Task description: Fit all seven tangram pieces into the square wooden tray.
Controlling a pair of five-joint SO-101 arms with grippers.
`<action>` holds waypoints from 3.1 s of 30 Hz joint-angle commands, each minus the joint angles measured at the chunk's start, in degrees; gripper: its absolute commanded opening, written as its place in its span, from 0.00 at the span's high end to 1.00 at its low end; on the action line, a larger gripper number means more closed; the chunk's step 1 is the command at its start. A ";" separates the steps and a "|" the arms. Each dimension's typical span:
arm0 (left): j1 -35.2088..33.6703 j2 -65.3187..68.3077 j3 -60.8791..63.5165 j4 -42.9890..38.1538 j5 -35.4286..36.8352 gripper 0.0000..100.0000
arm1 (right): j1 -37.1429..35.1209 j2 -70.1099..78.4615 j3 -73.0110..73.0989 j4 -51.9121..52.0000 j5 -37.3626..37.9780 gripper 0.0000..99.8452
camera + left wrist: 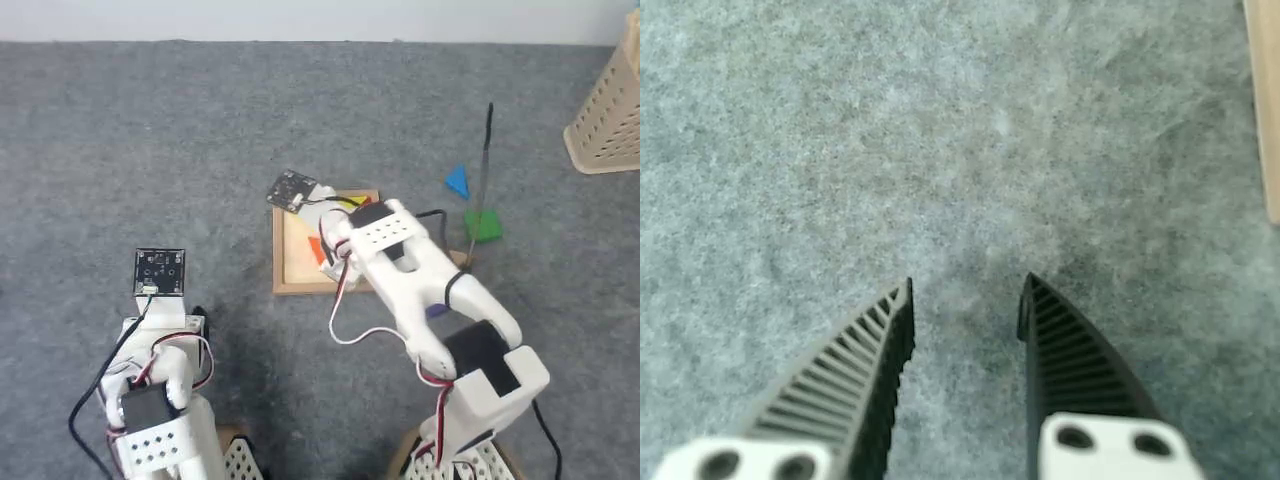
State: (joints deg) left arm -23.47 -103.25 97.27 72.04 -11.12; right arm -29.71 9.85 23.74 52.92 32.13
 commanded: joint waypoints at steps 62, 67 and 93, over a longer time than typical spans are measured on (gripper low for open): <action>-0.18 -0.44 -0.66 0.18 -0.35 0.83 | 12.44 -24.22 1.49 8.13 -17.58 0.93; -0.18 -0.44 -0.66 0.18 -0.35 0.83 | 22.37 -24.48 6.07 6.20 -17.14 0.93; -0.26 -0.44 -0.66 0.18 -0.35 0.83 | 28.88 -9.01 -9.93 7.96 -5.36 0.81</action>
State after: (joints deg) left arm -23.47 -103.25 97.27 72.04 -11.12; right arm -1.49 0.35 21.45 58.64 26.15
